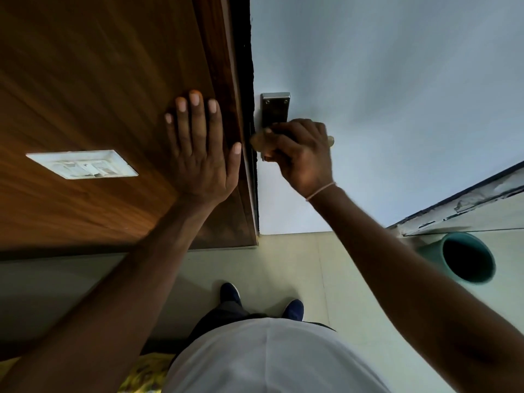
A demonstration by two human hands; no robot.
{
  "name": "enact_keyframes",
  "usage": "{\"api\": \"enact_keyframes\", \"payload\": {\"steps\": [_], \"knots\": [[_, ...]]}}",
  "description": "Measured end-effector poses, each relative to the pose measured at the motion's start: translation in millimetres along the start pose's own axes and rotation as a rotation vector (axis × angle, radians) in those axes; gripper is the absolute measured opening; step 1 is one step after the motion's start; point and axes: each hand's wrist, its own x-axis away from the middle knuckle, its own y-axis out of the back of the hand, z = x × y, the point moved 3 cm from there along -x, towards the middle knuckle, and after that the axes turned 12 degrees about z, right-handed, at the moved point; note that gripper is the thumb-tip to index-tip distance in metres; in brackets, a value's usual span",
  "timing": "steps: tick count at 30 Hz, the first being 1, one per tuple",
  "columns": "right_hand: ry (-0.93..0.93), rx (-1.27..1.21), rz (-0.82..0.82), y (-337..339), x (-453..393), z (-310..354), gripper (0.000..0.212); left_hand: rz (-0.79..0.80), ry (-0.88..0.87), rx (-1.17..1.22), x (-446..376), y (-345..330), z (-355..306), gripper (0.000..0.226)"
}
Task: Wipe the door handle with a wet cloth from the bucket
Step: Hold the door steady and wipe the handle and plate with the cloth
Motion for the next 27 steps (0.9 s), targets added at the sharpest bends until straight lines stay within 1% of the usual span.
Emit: {"api": "enact_keyframes", "payload": {"steps": [2, 5, 8, 11, 13, 17, 19, 22, 25, 27], "knots": [[0.037, 0.029, 0.003, -4.9, -5.2, 7.9, 0.019, 0.003, -0.006, -0.011, 0.7, 0.9, 2.7, 0.081], [0.094, 0.053, -0.017, 4.4, 4.9, -11.6, 0.025, 0.011, 0.016, -0.035, -0.5, 2.2, 3.2, 0.084], [0.029, 0.072, -0.062, 20.6, 24.6, -47.8, 0.029, 0.038, 0.030, -0.014, -0.9, 4.9, -1.2, 0.082], [-0.059, 0.072, -0.060, 24.2, 32.9, -60.9, 0.028, 0.054, 0.033, -0.010, -1.7, 5.4, -0.3, 0.079], [-0.071, 0.073, -0.066, 17.3, 27.0, -50.9, 0.029, 0.059, 0.034, -0.027, -1.7, 5.3, 0.6, 0.079], [-0.028, 0.102, -0.035, -4.9, 5.7, -5.8, 0.030, 0.034, 0.039, -0.032, -2.2, 4.3, -0.2, 0.079], [-0.003, 0.131, -0.041, -7.1, 3.3, -0.1, 0.031, 0.032, 0.035, -0.043, -2.2, 2.5, -0.1, 0.081], [0.038, 0.173, -0.011, 2.9, 10.8, -19.0, 0.034, 0.020, 0.035, -0.048, -1.7, 2.1, 0.9, 0.082], [-0.022, 0.183, -0.017, 19.2, 27.4, -51.3, 0.035, 0.024, 0.052, -0.038, -2.1, 2.6, -1.6, 0.080], [-0.076, 0.153, -0.014, 22.2, 30.1, -58.7, 0.032, 0.020, 0.063, -0.038, -3.0, 3.6, -3.6, 0.079]]}}
